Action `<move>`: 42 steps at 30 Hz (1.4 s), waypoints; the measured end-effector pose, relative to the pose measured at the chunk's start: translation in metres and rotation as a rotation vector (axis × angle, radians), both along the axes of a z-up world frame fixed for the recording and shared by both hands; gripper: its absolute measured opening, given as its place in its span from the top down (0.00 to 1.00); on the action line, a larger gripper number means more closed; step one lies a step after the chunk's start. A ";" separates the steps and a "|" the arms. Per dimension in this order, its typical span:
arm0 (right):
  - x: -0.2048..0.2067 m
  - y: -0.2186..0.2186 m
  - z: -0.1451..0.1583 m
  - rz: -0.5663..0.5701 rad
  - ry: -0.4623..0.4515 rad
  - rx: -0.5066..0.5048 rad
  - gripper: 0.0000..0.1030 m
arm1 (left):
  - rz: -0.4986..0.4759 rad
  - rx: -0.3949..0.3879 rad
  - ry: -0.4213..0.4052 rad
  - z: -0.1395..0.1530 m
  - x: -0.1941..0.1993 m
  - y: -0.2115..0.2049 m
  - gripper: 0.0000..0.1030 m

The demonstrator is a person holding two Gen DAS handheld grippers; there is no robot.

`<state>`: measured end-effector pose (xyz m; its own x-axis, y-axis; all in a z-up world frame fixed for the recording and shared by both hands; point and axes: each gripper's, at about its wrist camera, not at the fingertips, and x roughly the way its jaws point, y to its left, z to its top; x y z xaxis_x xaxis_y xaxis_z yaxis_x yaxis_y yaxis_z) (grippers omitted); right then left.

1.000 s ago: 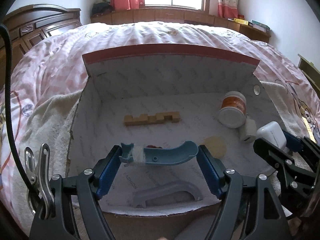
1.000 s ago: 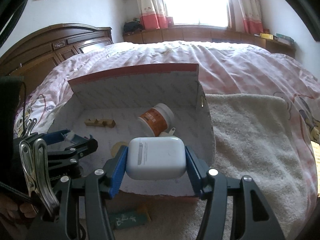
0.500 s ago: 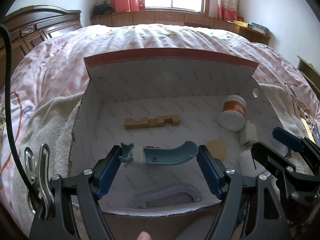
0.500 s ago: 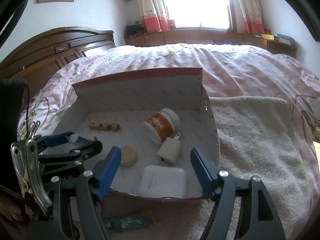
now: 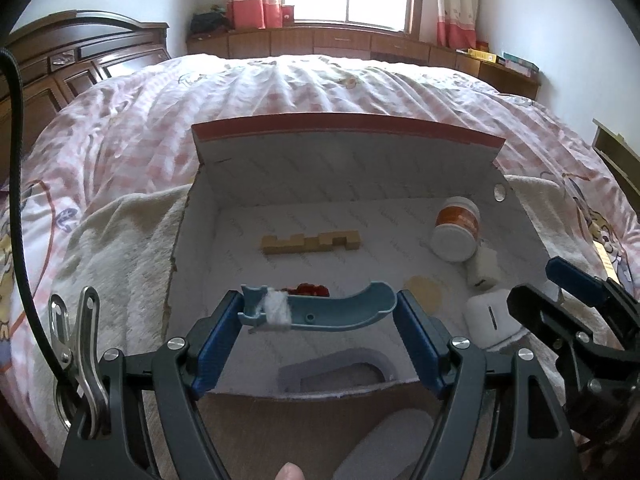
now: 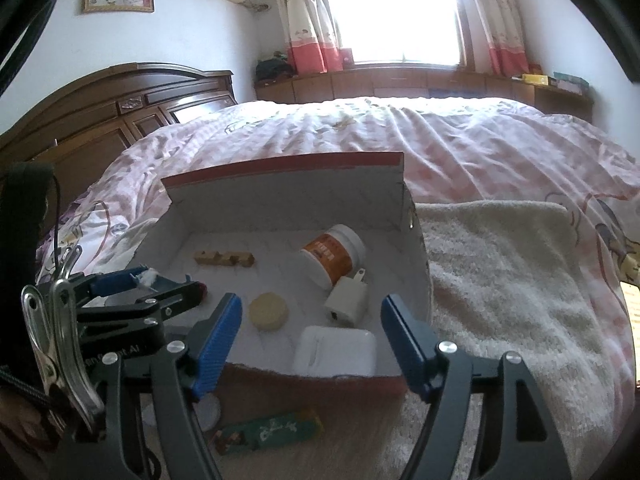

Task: Organize rigid objects
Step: 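Lower the teal strip into the box and open the left gripper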

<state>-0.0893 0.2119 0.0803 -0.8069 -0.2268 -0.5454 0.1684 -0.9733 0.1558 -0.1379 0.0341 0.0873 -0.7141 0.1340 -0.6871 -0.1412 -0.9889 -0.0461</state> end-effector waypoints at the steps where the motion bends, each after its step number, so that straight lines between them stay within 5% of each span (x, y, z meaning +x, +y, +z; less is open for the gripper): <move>1: 0.002 0.000 0.000 0.000 0.000 -0.002 0.27 | 0.000 0.001 0.001 0.001 0.002 0.000 0.25; 42: 0.106 -0.006 -0.024 0.027 -0.093 0.002 0.27 | -0.008 0.039 -0.009 -0.006 0.098 -0.019 0.25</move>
